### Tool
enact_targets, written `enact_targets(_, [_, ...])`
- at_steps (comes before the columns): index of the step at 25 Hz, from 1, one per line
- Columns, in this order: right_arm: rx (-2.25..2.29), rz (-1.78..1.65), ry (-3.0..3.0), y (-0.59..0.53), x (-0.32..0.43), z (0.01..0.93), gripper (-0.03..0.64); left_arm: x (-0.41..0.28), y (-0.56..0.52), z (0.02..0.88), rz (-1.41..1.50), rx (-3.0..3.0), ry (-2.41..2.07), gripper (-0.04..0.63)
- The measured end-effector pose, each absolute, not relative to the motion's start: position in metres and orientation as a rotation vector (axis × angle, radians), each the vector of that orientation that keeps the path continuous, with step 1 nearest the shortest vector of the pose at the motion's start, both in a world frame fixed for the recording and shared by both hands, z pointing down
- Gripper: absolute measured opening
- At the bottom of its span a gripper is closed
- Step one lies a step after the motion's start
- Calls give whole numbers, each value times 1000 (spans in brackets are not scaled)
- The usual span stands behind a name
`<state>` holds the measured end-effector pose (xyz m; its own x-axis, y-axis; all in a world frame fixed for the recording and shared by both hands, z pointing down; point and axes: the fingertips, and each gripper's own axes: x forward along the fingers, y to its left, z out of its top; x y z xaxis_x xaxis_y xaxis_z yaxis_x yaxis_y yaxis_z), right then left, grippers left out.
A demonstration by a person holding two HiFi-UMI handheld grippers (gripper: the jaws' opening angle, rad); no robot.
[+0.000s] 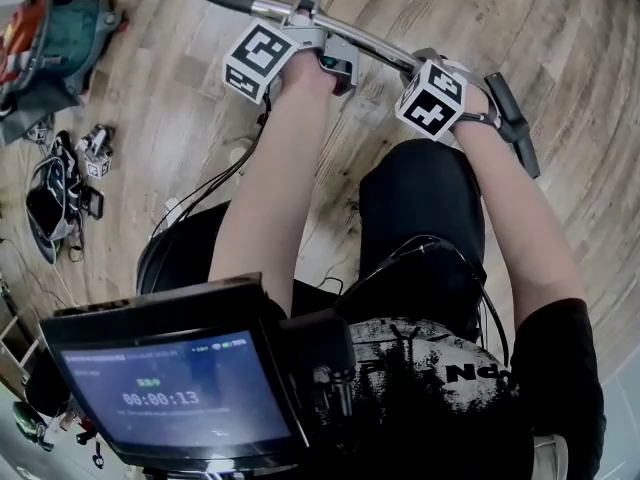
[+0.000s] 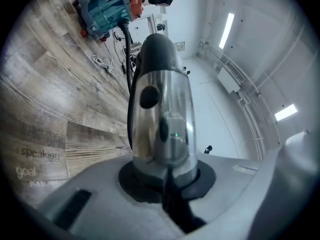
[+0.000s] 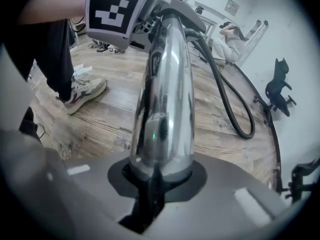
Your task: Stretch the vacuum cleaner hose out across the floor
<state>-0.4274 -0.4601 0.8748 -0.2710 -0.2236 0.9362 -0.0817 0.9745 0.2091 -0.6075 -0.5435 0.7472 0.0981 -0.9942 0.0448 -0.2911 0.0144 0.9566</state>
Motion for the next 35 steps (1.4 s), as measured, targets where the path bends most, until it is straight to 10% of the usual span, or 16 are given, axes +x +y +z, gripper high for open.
enact_targets(16, [261, 75, -1958, -446, -494, 777, 57, -647, -565, 647, -800, 1523, -1303, 38])
enact_targets(35, [115, 239, -1869, -307, -392, 404, 58, -554, -447, 301, -788, 1391, -1246, 38])
